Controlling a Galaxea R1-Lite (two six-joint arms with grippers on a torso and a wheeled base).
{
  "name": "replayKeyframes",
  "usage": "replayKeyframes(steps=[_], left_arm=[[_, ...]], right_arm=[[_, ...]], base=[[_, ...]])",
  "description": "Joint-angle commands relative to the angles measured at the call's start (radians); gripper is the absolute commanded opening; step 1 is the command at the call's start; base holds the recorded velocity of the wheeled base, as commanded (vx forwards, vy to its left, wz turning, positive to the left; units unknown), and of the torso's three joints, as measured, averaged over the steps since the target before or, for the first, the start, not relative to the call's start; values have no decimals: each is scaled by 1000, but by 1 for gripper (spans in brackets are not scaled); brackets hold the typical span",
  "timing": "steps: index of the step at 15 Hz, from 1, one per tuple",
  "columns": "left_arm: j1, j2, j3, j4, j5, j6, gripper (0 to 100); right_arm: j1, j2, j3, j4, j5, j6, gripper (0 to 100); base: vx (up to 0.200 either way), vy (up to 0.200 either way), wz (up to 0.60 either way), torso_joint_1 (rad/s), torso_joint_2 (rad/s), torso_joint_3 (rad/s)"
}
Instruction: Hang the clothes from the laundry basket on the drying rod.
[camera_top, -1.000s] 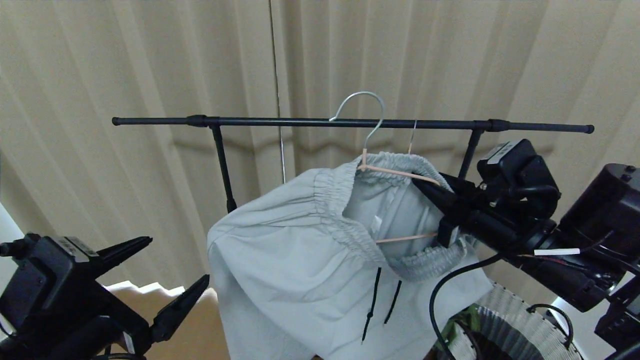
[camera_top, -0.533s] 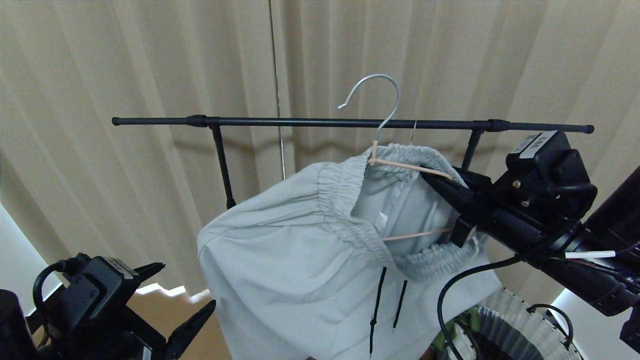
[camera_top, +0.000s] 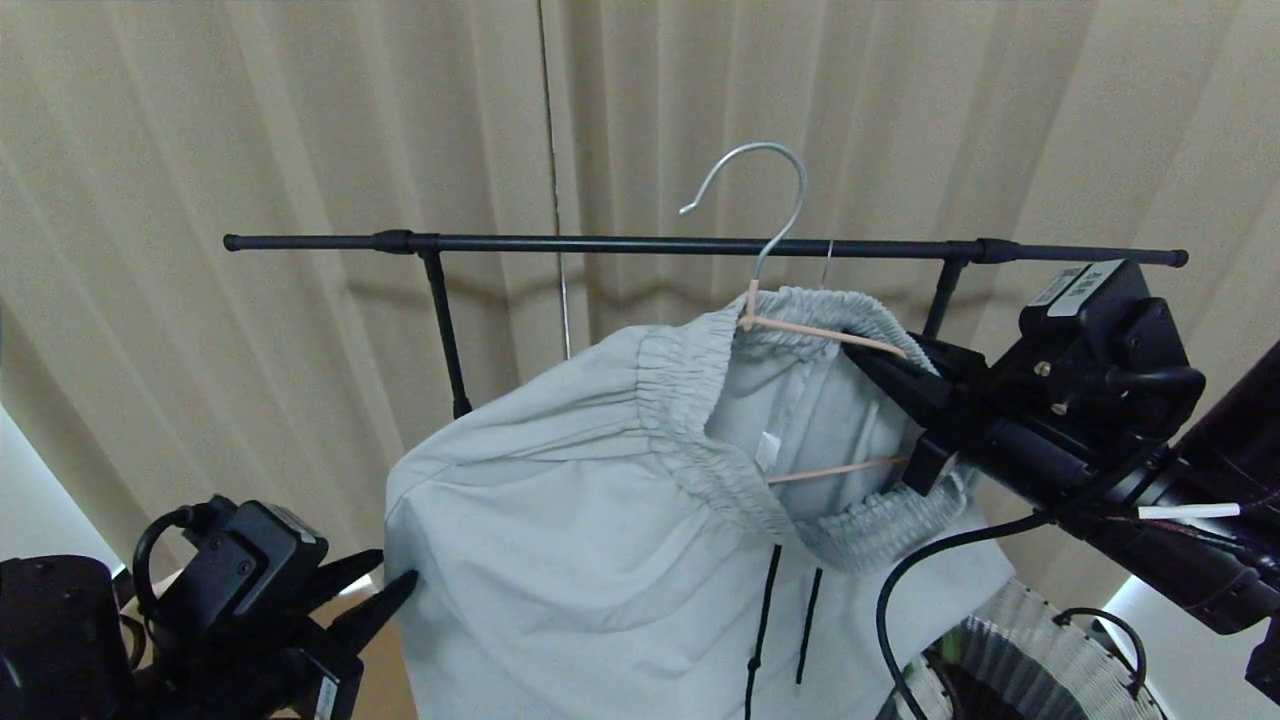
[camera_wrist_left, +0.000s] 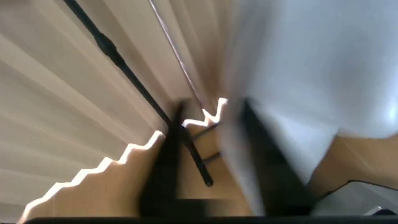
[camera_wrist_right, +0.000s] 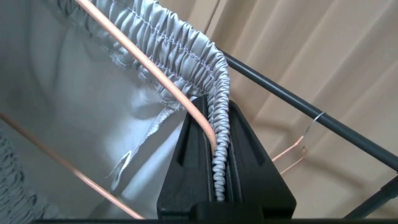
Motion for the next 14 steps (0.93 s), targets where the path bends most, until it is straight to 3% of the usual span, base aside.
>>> replayKeyframes(steps=[1,5,12,13,14], left_arm=[[5,22,7,0,3,-9,0],[122,14,47,0,4,-3,0],[128,-22,50,0,3,-6,0],[123,-41,50,0,1,-6,100],[109,-59,49,0,1,-6,100]], right_arm=[[-1,2,-2,0,-7,3,0],[-60,4,-10,3,-19,4,0],[-73,5,-7,7,-19,3,0],[-73,5,-7,7,-19,3,0],[-73,4,-7,9,-19,3,0]], base=[[0,0,0,0,0,0],[0,0,0,0,0,0],[0,0,0,0,0,0],[0,0,0,0,0,0],[0,0,0,0,0,0]])
